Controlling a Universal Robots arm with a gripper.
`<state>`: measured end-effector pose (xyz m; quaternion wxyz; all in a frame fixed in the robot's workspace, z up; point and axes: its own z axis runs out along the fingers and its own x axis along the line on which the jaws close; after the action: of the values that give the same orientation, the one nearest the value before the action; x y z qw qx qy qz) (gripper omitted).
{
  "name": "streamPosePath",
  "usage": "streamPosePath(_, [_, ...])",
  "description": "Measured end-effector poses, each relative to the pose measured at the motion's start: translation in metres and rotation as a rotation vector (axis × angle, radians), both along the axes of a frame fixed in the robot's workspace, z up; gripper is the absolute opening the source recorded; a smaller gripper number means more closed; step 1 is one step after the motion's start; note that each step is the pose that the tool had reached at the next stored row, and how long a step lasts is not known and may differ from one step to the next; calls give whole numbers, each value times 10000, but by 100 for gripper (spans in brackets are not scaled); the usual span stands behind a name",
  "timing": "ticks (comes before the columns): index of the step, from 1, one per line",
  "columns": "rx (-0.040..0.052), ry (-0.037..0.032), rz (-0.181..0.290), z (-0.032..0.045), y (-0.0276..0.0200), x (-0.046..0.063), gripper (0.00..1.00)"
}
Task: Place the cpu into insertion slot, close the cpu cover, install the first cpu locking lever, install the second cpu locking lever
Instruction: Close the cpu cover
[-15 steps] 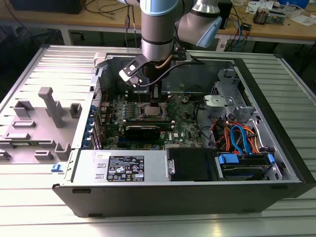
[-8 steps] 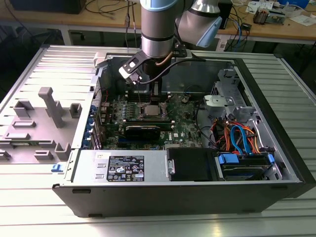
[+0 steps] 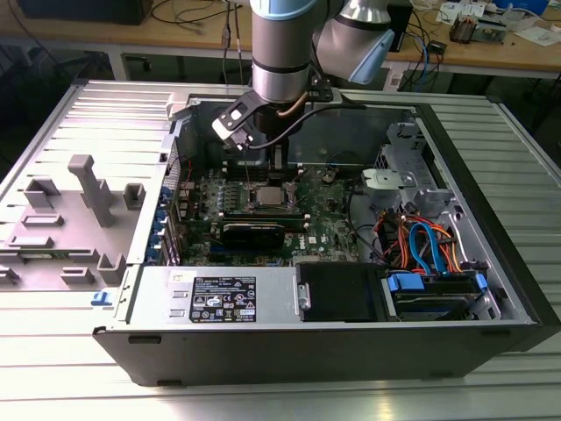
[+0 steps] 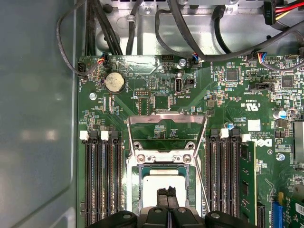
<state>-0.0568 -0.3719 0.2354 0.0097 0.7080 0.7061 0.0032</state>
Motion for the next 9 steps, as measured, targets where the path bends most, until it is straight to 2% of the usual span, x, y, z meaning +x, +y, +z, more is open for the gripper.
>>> streamPosePath(9, [1, 0, 0, 0, 0, 2, 11])
